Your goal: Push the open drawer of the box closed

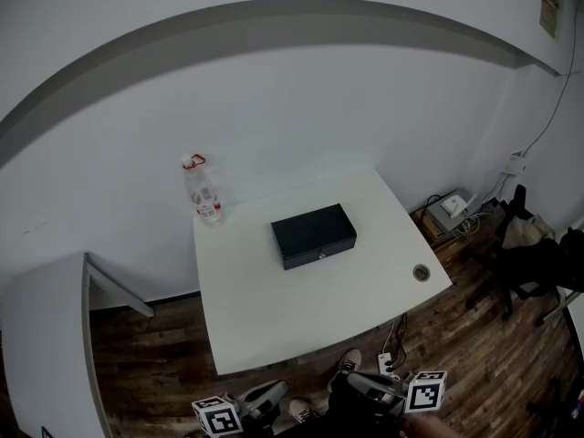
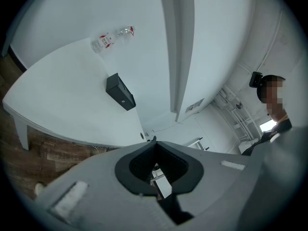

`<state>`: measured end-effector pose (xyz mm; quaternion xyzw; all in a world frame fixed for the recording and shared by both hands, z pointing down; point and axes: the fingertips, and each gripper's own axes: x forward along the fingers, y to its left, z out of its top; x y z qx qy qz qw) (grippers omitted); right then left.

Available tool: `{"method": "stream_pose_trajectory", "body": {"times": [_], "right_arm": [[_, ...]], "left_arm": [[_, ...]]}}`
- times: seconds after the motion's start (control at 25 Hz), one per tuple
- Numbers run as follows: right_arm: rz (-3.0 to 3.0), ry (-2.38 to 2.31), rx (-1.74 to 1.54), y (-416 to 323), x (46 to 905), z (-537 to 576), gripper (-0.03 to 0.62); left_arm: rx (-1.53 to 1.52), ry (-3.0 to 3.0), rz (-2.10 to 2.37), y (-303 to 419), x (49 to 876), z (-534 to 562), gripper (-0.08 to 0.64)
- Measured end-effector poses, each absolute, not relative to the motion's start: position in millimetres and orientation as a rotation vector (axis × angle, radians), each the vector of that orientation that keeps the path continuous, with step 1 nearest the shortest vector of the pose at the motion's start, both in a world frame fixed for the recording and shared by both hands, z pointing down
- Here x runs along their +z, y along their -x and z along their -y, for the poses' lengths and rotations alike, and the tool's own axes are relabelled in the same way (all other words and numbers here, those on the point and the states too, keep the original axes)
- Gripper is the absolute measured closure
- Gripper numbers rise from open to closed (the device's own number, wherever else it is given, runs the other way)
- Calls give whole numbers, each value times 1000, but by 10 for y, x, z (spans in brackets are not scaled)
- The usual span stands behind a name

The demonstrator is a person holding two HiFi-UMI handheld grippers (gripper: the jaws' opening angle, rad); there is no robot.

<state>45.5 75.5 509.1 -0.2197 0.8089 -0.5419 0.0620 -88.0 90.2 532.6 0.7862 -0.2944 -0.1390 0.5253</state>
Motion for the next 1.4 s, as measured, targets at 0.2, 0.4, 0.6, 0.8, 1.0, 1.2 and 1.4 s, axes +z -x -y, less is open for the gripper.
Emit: {"method": "stream_pose_trajectory", "body": {"times": [0.2, 0.4, 0.6, 0.8, 1.0, 1.2, 1.4], "right_arm": [[-2452, 642, -1644, -434, 5091, -785, 589], [-2462, 630, -1637, -441, 5081, -806, 589], [-2458, 635, -1629, -488, 5084, -821, 589], [-2457, 642, -1623, -531, 5097, -838, 589], [-2444, 647, -1625, -563, 5093, -837, 589], [-2442, 652, -1623, -563, 5097, -823, 589], [-2444, 653, -1622, -566, 5096, -818, 589]], "left_arm": [[-335, -1879, 710, 870, 5312, -961, 560], [-365, -1848, 724, 903, 5335, -1001, 560], [-342, -1865, 706, 822, 5334, -982, 560], [-332, -1860, 693, 765, 5361, -979, 560], [-328, -1863, 691, 735, 5354, -976, 560], [-324, -1865, 686, 717, 5346, -960, 560], [-311, -1870, 685, 696, 5354, -951, 560]]}}
